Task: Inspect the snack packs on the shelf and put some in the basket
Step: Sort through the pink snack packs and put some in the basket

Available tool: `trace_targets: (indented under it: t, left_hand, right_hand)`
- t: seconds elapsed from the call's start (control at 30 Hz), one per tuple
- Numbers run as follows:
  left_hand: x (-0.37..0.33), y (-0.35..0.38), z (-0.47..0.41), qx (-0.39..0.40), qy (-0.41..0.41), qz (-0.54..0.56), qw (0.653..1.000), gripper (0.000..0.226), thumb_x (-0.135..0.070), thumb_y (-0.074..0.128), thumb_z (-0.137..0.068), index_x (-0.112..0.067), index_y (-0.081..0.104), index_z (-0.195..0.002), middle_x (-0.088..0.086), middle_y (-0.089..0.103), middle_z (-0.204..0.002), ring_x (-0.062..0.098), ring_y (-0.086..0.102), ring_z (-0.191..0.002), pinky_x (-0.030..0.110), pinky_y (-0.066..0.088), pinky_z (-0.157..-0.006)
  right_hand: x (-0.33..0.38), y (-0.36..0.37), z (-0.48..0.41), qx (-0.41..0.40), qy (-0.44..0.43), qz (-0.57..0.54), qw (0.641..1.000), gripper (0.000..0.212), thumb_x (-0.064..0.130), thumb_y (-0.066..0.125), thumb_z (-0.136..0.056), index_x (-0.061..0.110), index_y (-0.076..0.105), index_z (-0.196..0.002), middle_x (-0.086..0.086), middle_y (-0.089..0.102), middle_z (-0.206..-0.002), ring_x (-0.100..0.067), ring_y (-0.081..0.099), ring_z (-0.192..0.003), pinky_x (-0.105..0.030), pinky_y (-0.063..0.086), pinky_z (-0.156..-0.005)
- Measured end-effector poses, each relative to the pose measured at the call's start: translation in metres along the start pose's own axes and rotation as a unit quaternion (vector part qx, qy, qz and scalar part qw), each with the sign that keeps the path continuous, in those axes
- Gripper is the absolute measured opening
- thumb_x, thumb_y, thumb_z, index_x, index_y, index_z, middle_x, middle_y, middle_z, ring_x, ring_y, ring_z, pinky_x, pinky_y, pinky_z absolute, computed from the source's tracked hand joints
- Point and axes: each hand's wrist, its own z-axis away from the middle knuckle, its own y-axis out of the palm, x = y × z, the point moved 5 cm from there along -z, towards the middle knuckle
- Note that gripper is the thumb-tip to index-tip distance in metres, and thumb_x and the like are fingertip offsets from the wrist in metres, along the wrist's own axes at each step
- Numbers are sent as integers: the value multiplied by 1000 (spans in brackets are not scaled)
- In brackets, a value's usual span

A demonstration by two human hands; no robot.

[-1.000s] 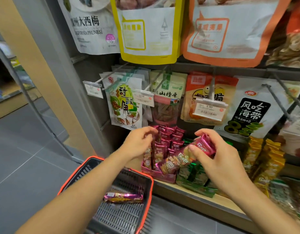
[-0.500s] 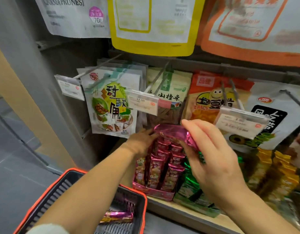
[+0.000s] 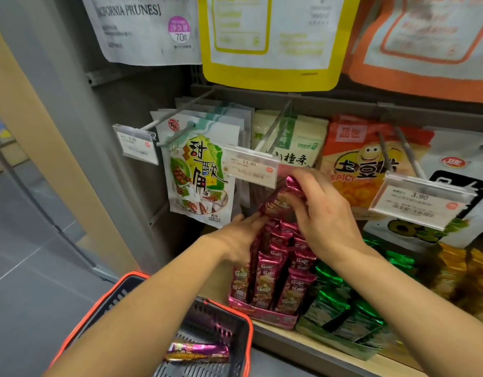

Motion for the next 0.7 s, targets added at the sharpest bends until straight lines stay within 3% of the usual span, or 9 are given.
trace_targets:
  t: [0.1,0.2,0.37,0.5,0.6,0.7]
  left_hand:
    - [-5,3,-14,27,-24,28,999,112,-19,70,-71,-38,-6,-152,-6,6,-163,35,14,-144,45,26,-117]
    - [-11,3,-23,26,-9,17,999,102,-36,65,-70,-34,7,-153,-2,22,-158,31,24,-140,41,26,-113]
    - [-4,-3,-4,-50,5,-10,999,83,-33,68,-80,-27,24,-150,0,29,-150,29,32,-133,37,35,-112]
    - [-2,2,41,-96,45,-74,992,81,-41,67,-80,-21,29,-149,3,31,-146,24,35,-125,35,38,-107]
    - [-5,8,65,-106,60,-72,990,85,-16,63,-73,-16,27,-150,2,29,-143,22,34,-124,32,42,-103]
    - [-5,10,73,-114,49,-37,992,90,-8,58,-71,-17,22,-152,-1,26,-145,20,29,-129,32,41,-106]
  right_hand:
    - [-7,-1,2,-33,-29,2,999,31,7,61,-93,5,59,-124,-12,59,-125,-29,59,-110,-40,53,-90]
    - [-13,1,2,-49,-36,-5,998,32,5,61,-93,2,60,-124,-14,59,-125,-28,57,-114,-37,49,-97]
    - [-21,9,-8,-64,-23,-30,997,33,5,63,-92,3,61,-125,-15,59,-121,-31,56,-113,-40,49,-96]
    - [-25,41,-13,46,7,-11,999,35,16,57,-96,12,58,-130,-9,53,-129,-29,53,-117,-45,48,-98]
    - [-28,75,-10,170,42,4,985,33,22,50,-98,15,55,-130,-7,46,-132,-29,56,-112,-41,50,-94]
    - [-33,98,-1,251,75,21,965,36,22,53,-97,19,50,-132,-5,53,-126,-27,57,-111,-40,50,-92]
